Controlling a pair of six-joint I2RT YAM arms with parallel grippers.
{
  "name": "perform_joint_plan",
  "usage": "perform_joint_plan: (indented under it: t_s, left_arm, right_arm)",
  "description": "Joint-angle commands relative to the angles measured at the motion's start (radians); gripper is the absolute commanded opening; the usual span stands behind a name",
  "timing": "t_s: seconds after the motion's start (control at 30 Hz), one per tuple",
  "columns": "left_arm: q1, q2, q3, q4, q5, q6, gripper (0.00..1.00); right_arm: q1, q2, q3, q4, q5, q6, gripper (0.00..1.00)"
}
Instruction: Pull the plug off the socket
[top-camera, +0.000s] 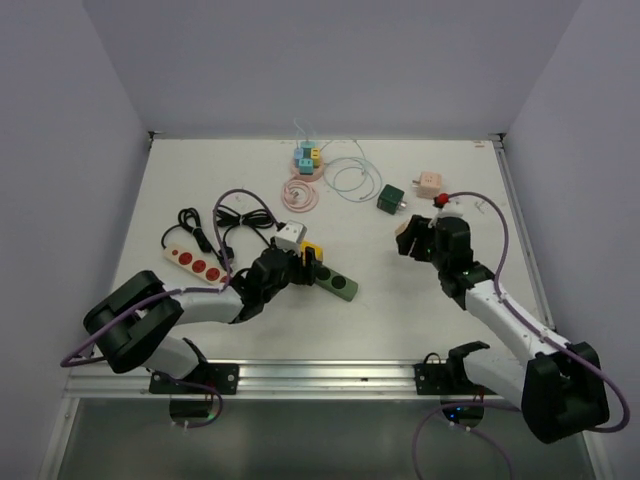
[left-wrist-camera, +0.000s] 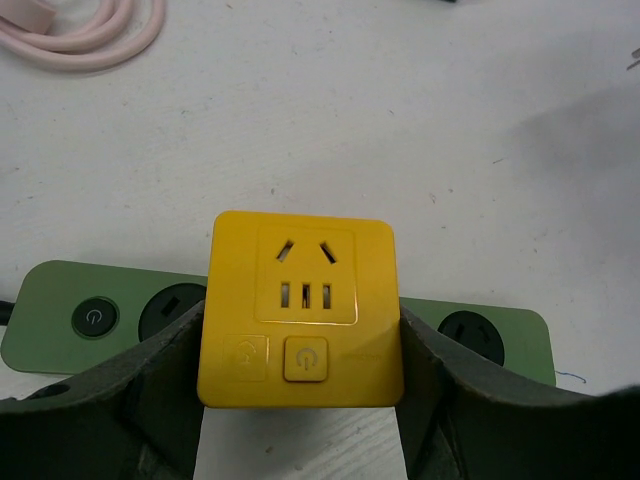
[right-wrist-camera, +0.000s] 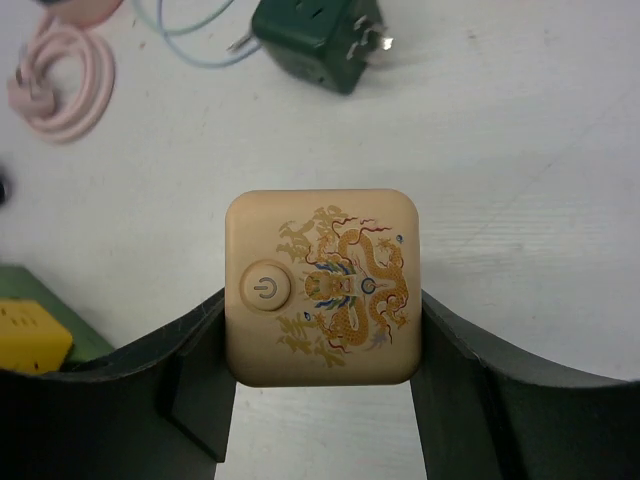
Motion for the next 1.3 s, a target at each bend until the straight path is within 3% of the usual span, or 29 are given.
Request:
perform_joint_plan:
  t_s: [0.0,0.17,0.37,0.53,0.77,0.93,1.07,1.2,1.27]
  left_arm:
    - [0.013,-0.037,0.032,-0.300,-0.010,-0.066,0.09]
    - [0.019,-0.051,0.127,-0.415,-0.026,-0.070,0.12]
    - [0.022,-0.063,0.146,-0.450,-0.016,-0.059,0.13]
    - [0.025,-0.102,0.126,-0.464,-0.029,-0.052,0.13]
    - [0.030,-0.146,0.109,-0.477,-0.032,-0.044,0.13]
    - [0.030,-0.148,0.109,-0.474,-0.023,-0.046,0.13]
    - [0.030,-0.145,0.109,-0.464,-0.010,-0.050,0.13]
    - [0.031,-0.143,0.109,-0.467,-0.004,-0.052,0.13]
    - [0.030,-0.143,0.106,-0.464,0.000,-0.052,0.13]
  right_arm:
    - [-0.193,0.032,-0.002,0.140,-0.193,0.249,0.47]
    - [-0.454,0.272,-0.011,0.375,-0.425,0.464,0.46]
    - [-0.501,0.528,0.058,0.629,-0.501,0.556,0.52]
    - [-0.503,0.671,0.144,0.691,-0.533,0.599,0.56]
    - [-0.503,0.805,0.254,0.624,-0.532,0.618,0.72]
    - [-0.503,0.816,0.313,0.500,-0.509,0.573,0.90]
    - [-0.503,0.748,0.307,0.449,-0.483,0.544,0.96]
    - [-0.503,0.681,0.325,0.230,-0.401,0.487,0.95]
    - [-0.508,0.668,0.313,0.198,-0.378,0.480,0.94]
